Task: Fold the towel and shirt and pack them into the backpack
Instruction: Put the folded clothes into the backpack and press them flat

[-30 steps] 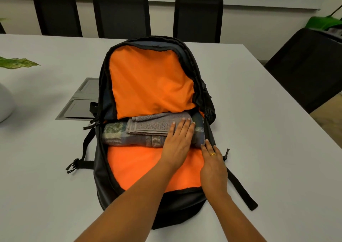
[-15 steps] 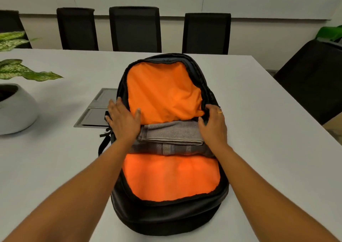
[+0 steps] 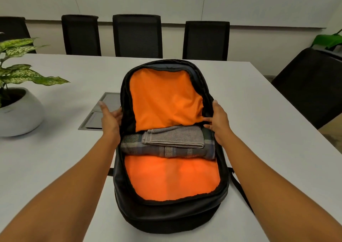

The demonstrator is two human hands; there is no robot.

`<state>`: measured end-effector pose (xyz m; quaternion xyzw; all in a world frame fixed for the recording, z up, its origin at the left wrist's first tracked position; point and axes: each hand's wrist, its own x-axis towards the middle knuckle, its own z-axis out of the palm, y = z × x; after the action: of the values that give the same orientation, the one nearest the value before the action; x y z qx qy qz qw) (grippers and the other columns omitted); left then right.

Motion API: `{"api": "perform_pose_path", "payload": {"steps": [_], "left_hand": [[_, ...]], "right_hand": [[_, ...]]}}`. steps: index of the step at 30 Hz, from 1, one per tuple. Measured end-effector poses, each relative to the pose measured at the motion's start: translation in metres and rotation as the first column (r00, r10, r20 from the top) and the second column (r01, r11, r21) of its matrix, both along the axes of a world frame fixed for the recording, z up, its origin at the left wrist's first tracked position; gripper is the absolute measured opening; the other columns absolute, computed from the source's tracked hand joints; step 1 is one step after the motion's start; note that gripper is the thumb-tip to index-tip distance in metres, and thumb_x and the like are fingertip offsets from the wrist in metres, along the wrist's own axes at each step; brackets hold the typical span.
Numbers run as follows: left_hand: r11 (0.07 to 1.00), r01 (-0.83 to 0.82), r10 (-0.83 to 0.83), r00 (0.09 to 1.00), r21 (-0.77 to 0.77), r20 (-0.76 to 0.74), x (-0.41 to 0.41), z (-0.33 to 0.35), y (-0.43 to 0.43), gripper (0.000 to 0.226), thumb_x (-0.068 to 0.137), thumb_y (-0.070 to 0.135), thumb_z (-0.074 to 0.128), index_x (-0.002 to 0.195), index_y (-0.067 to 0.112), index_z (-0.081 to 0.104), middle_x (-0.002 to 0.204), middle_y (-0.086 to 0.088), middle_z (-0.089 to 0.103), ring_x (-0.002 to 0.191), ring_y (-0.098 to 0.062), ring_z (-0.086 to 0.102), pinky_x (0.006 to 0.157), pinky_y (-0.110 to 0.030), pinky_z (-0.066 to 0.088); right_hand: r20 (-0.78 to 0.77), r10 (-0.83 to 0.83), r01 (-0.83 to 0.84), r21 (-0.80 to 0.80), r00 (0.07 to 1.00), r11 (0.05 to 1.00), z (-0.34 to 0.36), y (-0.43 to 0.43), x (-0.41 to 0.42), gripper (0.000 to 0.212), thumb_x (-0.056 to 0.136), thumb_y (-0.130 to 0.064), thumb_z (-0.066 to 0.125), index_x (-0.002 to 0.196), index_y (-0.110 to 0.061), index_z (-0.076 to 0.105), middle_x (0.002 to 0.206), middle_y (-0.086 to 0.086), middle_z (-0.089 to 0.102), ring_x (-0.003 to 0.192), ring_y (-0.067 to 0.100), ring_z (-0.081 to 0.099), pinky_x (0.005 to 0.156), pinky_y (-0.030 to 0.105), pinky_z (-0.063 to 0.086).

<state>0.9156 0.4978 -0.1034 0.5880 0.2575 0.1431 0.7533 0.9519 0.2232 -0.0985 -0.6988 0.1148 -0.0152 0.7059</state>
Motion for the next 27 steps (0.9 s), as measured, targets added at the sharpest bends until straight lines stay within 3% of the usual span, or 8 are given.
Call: {"api": "perform_pose_path", "payload": {"steps": [5,7,9,13,16,19,22,27], "left_hand": [[0.997,-0.060,0.060,0.998,0.057,0.018,-0.032,-0.013,0.012,0.087,0.091,0.066,0.005,0.090,0.003,0.065,0.092,-0.014,0.064,0.093,-0.023,0.059,0.098,-0.038,0.033],[0.995,-0.040,0.040,0.999,0.087,-0.002,-0.043,-0.021,0.017,0.077,0.093,0.064,0.015,0.072,0.006,0.062,0.075,-0.011,0.063,0.080,-0.022,0.059,0.098,-0.040,0.036],[0.993,0.009,-0.006,1.000,0.122,-0.027,-0.054,-0.029,0.019,0.063,0.094,0.055,0.036,0.068,0.006,0.065,0.070,-0.008,0.068,0.085,-0.025,0.062,0.099,-0.041,0.041],[0.902,0.094,-0.050,0.992,0.421,-0.114,-0.078,-0.039,0.005,0.033,0.086,0.039,0.062,0.102,0.011,0.069,0.109,-0.007,0.066,0.110,-0.024,0.057,0.101,-0.043,0.042],[0.835,0.163,-0.091,0.983,0.526,-0.160,-0.094,-0.048,-0.013,0.058,0.082,0.035,0.068,0.132,0.010,0.050,0.135,-0.008,0.050,0.126,-0.027,0.045,0.107,-0.039,0.035],[0.731,0.300,-0.142,0.946,0.613,-0.293,-0.100,-0.075,-0.022,0.087,0.074,0.041,0.075,0.144,0.012,0.032,0.152,-0.010,0.026,0.138,-0.029,0.027,0.113,-0.044,0.026],[0.572,0.410,-0.099,0.894,0.710,-0.436,-0.109,-0.096,-0.029,0.092,0.078,0.034,0.072,0.149,0.014,0.016,0.157,-0.010,0.008,0.142,-0.031,0.012,0.113,-0.051,0.021],[0.590,0.440,-0.147,0.883,0.678,-0.445,-0.129,-0.107,-0.030,0.082,0.086,0.013,0.065,0.149,0.012,0.012,0.156,-0.010,0.013,0.144,-0.030,0.010,0.115,-0.044,0.019]], "right_hand": [[0.016,-0.103,0.102,0.070,0.995,0.992,0.000,-0.011,-0.029,0.047,0.100,-0.047,0.023,0.096,-0.018,0.059,0.108,0.008,0.061,0.086,0.021,0.059,0.064,0.029,0.048],[-0.030,-0.122,0.124,0.072,0.992,0.990,-0.003,-0.017,-0.040,0.048,0.099,-0.048,0.026,0.081,-0.017,0.059,0.094,0.009,0.064,0.091,0.027,0.060,0.075,0.034,0.052],[-0.104,-0.136,0.139,0.021,0.985,0.990,-0.010,-0.025,-0.052,0.047,0.098,-0.047,0.035,0.074,-0.015,0.061,0.091,0.010,0.065,0.089,0.027,0.060,0.085,0.039,0.050],[-0.163,-0.089,0.054,-0.207,0.983,0.977,-0.031,-0.037,-0.077,0.030,0.086,-0.039,0.062,0.099,-0.011,0.064,0.109,0.011,0.064,0.104,0.030,0.058,0.096,0.042,0.047],[-0.096,-0.060,0.016,-0.404,0.994,0.915,-0.041,-0.034,-0.099,0.047,0.081,-0.028,0.071,0.122,-0.012,0.054,0.128,0.011,0.053,0.116,0.028,0.051,0.100,0.038,0.041],[-0.085,-0.029,-0.024,-0.565,0.996,0.825,-0.049,-0.025,-0.113,0.058,0.084,-0.021,0.068,0.135,-0.011,0.043,0.133,0.014,0.044,0.120,0.031,0.047,0.100,0.039,0.038],[-0.134,-0.032,-0.054,-0.590,0.990,0.806,-0.057,-0.018,-0.124,0.055,0.092,-0.007,0.055,0.143,-0.011,0.036,0.137,0.016,0.044,0.124,0.032,0.045,0.102,0.036,0.038],[-0.139,-0.090,-0.012,-0.600,0.986,0.800,-0.067,-0.014,-0.140,0.049,0.094,0.005,0.044,0.140,-0.011,0.041,0.139,0.016,0.047,0.116,0.032,0.054,0.093,0.034,0.046]]}}
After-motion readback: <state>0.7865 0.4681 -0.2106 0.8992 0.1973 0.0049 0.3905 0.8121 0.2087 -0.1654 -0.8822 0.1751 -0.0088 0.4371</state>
